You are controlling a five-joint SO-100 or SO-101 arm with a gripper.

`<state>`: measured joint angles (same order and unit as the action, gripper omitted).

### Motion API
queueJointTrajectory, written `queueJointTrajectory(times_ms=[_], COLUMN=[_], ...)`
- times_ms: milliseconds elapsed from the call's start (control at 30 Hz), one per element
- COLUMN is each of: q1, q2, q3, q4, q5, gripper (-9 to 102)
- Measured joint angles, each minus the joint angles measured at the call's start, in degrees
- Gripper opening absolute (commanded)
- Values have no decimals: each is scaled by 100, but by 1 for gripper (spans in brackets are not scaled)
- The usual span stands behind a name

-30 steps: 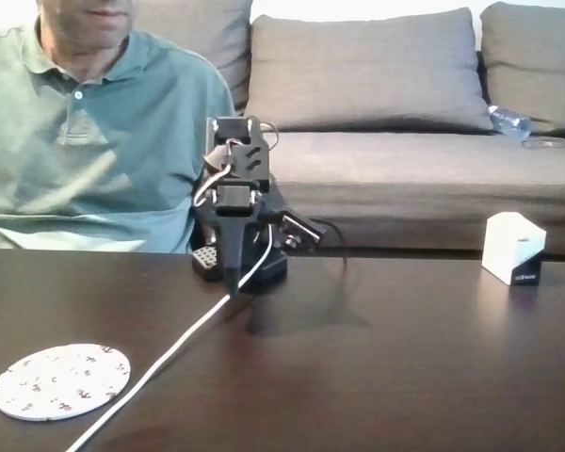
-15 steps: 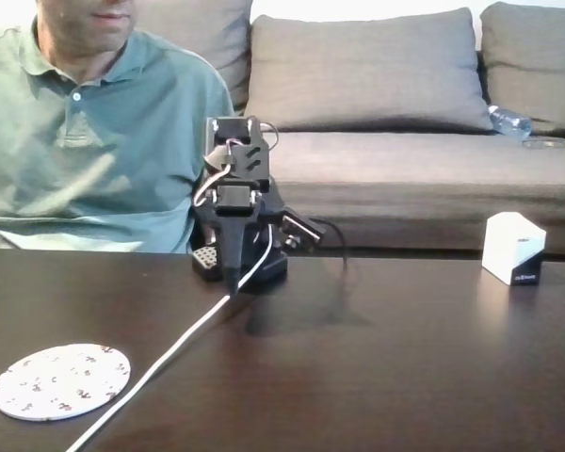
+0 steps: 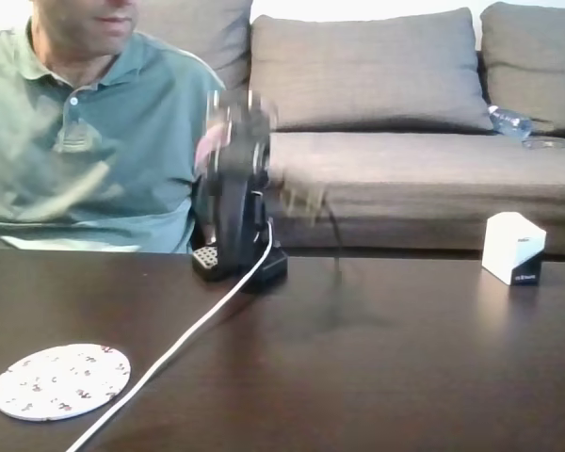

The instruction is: Grasp a servo box and put it on the zirlivani.

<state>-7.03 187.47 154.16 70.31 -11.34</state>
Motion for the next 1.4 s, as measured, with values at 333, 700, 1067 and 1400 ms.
queueJointTrajectory(times_ms=[333,700,1067,1400], q1=[-2470,-6442,-8429,-8279], q2=[-4957,-9949,-11232,-11856], q3=[-5783,-9844,-10485,-11013], q4=[2364,2927,2927,2927], q5=[-439,-158,-334,-668], gripper=[10,11,22,22])
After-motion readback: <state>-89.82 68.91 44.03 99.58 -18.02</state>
